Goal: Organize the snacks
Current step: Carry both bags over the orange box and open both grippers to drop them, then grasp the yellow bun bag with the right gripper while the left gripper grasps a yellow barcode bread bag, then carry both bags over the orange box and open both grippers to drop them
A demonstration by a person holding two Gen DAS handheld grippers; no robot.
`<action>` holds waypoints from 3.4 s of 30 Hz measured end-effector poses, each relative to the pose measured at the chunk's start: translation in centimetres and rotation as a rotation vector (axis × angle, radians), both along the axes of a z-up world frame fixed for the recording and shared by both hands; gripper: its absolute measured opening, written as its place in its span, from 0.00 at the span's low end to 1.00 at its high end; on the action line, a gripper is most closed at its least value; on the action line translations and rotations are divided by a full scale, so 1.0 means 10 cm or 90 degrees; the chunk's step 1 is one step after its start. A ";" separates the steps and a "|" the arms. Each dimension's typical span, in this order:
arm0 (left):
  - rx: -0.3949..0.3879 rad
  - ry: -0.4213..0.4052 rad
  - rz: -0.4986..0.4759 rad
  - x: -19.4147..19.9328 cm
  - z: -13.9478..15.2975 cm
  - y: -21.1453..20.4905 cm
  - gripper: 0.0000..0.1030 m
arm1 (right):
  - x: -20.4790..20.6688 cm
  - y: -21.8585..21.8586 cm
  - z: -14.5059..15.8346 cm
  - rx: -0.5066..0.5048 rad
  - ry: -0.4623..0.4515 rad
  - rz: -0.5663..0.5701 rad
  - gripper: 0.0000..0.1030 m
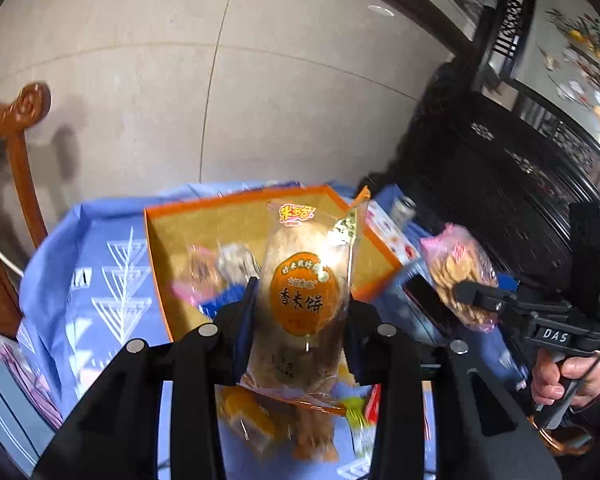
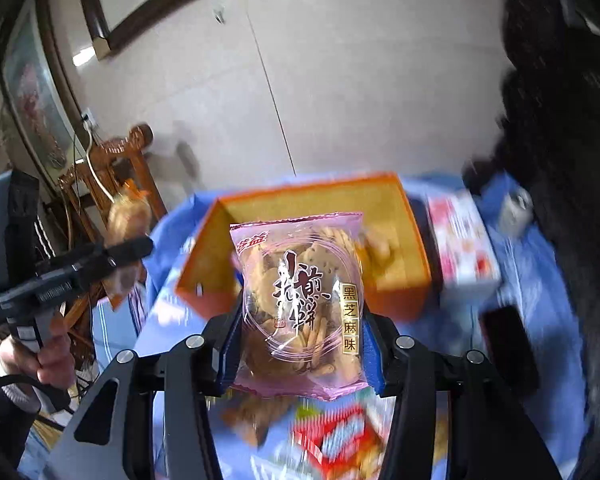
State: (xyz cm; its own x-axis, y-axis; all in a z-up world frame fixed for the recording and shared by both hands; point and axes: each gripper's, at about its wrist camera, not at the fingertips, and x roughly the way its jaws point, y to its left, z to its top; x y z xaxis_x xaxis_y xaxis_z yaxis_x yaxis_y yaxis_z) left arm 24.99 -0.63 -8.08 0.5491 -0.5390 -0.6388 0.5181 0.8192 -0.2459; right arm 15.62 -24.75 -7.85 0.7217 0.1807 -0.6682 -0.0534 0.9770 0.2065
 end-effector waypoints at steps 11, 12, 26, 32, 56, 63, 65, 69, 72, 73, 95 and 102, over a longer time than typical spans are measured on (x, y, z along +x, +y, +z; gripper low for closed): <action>0.037 0.043 0.169 0.75 0.07 -0.15 0.96 | 0.59 -0.15 0.33 -0.061 -0.101 -0.010 0.76; 0.024 0.050 0.172 0.72 0.04 -0.12 0.96 | 0.56 -0.19 0.32 -0.065 -0.100 -0.012 0.77; 0.068 0.116 0.112 -0.50 -0.70 -0.17 0.96 | -0.86 -1.19 -0.83 0.003 0.118 -0.223 0.77; 0.099 0.133 0.066 -0.88 -0.84 -0.28 0.96 | -1.16 -1.07 -1.36 0.022 0.190 -0.239 0.77; 0.101 0.211 0.170 -0.90 -1.11 0.20 0.96 | -0.79 -0.94 -2.01 0.005 0.287 -0.306 0.51; 0.156 0.261 0.240 -0.60 -1.48 0.09 0.96 | -1.08 -0.93 -1.61 0.022 0.221 -0.307 0.49; 0.162 0.275 0.253 -0.51 -1.58 0.05 0.96 | -1.13 -0.88 -1.49 0.027 0.207 -0.295 0.49; 0.169 0.300 0.279 -0.33 -1.76 -0.05 0.96 | -1.12 -0.80 -1.37 0.039 0.199 -0.278 0.50; 0.165 0.319 0.296 -0.23 -1.88 -0.09 0.96 | -1.09 -0.71 -1.28 0.036 0.186 -0.262 0.50; 0.167 0.324 0.299 -0.20 -1.92 -0.10 0.96 | -1.06 -0.70 -1.27 0.035 0.184 -0.259 0.50; 0.189 0.304 0.230 -0.27 -2.06 -0.26 0.39 | -0.97 -0.63 -1.13 0.015 0.162 -0.240 0.50; 0.158 0.249 0.203 -0.57 -1.67 -0.13 0.39 | -0.96 -0.52 -1.01 -0.001 0.136 -0.212 0.50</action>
State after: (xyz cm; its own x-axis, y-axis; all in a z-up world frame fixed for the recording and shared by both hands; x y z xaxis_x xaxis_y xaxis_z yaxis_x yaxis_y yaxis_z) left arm 19.32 -1.90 -24.82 0.3565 -0.1920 -0.9144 0.1436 0.9783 -0.1494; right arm 6.02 -29.92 -17.98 0.5848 -0.0410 -0.8101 0.3111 0.9337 0.1774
